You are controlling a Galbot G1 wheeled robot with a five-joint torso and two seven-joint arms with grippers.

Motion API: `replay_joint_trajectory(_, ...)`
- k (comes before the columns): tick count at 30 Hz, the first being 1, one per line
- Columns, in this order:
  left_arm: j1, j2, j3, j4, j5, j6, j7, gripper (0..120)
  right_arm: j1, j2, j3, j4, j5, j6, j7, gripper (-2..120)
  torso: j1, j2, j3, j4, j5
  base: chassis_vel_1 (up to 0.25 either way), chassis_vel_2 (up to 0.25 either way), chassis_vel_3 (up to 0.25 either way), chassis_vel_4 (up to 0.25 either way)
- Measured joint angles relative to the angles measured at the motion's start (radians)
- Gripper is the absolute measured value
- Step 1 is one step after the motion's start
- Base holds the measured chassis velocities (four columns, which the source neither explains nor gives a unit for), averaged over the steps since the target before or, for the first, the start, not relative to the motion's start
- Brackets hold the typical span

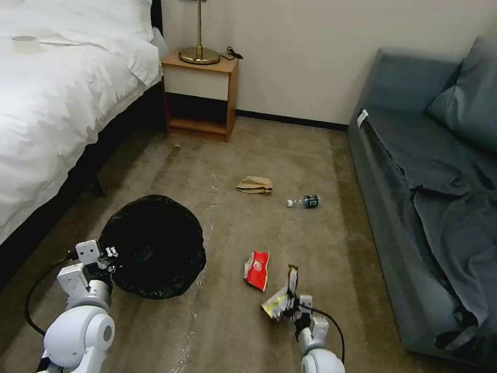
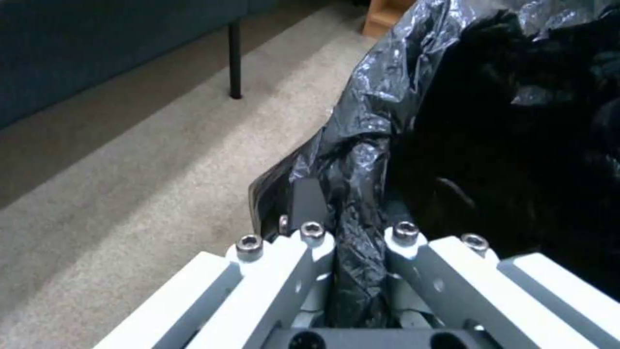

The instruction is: Pick up the trash bin, then pick up the garbage on the floor and place it into the trash bin.

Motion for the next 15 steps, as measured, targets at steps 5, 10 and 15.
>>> replay_joint_trajectory(5,-0.001,-0.001,0.009,0.008,0.008,-0.005,0.005,3,0.021,-0.037,-0.097,0.143,0.038,-0.022,0.069,0,0.0,0.0,0.0,0.0,0.0,0.0,0.0,0.0,0.0)
replay_joint_trajectory(10,-0.001,-0.002,0.017,0.014,0.014,-0.009,0.007,3,0.062,-0.069,-0.186,0.231,0.069,-0.035,0.128,0,0.0,0.0,0.0,0.0,0.0001,0.0,0.0,0.0,0.0)
replay_joint_trajectory(15,-0.005,-0.006,0.026,0.027,0.018,-0.014,0.006,3,0.1,-0.091,-0.271,0.306,0.088,-0.045,0.165,0,0.0,0.0,0.0,0.0,0.0002,0.0,0.0,0.0,0.0)
